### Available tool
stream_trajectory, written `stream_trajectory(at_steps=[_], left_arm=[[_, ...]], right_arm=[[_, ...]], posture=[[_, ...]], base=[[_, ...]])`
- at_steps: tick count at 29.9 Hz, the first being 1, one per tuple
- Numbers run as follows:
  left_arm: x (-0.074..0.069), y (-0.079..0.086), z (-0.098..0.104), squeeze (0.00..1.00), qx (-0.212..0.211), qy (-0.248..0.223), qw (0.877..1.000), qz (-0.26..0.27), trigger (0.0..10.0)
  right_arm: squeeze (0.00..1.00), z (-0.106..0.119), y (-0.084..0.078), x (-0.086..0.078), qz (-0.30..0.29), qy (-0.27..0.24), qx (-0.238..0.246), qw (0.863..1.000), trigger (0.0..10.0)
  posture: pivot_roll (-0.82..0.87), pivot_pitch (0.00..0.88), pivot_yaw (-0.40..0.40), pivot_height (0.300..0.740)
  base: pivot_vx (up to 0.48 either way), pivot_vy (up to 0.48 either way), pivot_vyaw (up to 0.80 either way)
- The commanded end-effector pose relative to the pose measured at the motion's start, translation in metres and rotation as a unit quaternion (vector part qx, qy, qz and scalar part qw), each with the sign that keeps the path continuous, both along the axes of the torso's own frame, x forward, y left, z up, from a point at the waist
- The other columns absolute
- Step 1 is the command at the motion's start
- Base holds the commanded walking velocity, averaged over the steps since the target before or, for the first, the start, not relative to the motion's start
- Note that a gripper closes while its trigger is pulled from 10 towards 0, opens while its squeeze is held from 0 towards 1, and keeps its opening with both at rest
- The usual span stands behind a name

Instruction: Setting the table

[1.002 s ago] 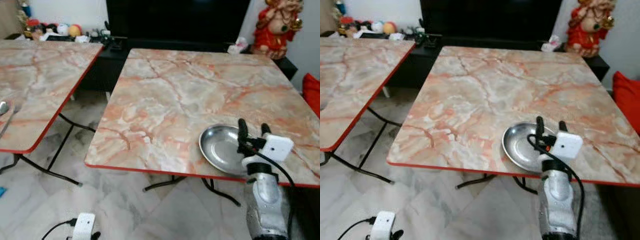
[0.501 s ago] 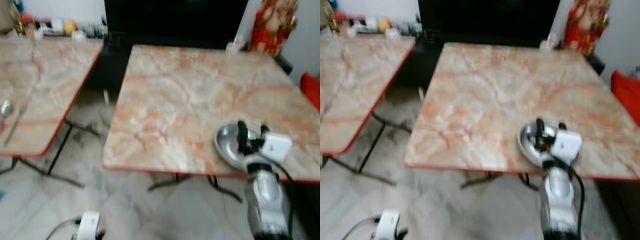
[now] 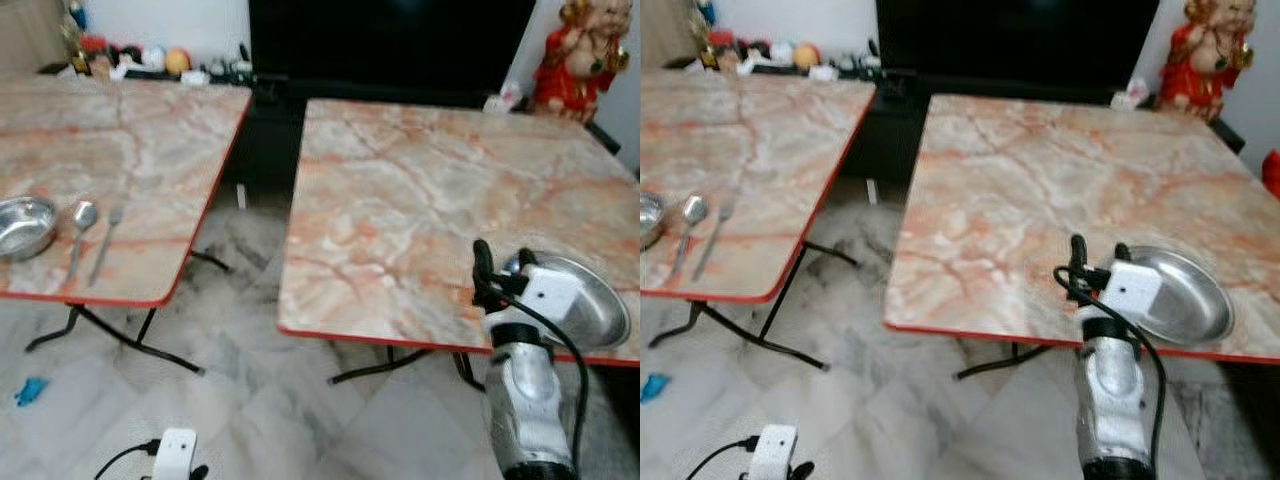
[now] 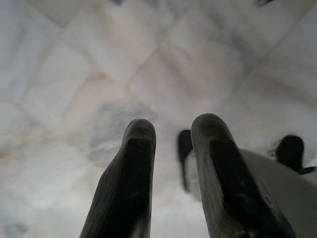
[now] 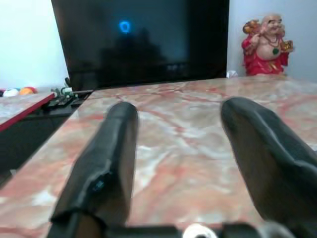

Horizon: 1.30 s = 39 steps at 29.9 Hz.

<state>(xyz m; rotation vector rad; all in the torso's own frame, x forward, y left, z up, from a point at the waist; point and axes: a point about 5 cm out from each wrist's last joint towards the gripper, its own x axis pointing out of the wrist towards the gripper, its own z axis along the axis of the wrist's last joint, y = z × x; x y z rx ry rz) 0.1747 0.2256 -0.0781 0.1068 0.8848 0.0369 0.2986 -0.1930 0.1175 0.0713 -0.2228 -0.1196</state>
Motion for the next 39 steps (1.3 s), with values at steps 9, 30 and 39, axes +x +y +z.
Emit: stream_trajectory(at_steps=[9, 30, 39], left_arm=[[-0.0032, -0.0083, -0.0036, 0.00, -0.011, 0.009, 1.000, -0.001, 10.0], [-0.0030, -0.0060, -0.0030, 0.00, -0.008, 0.008, 1.000, -0.003, 10.0], [-0.0024, -0.0073, -0.0029, 0.00, -0.010, 0.007, 1.000, -0.001, 10.0]], right_arm=[[0.00, 0.0007, -0.0092, -0.0010, -0.011, 0.000, -0.004, 1.000, 10.0], [0.00, -0.0010, -0.0074, -0.0020, -0.009, 0.003, -0.003, 1.000, 10.0], [0.00, -0.0014, -0.0052, -0.0007, -0.006, 0.005, -0.002, 1.000, 10.0]], posture=[[0.08, 0.000, -0.053, 0.740], [0.08, 0.000, -0.045, 0.740], [0.09, 0.000, -0.051, 0.740]], base=[[0.000, 0.342, 0.00], [0.000, 0.358, 0.00], [0.000, 0.358, 0.00]])
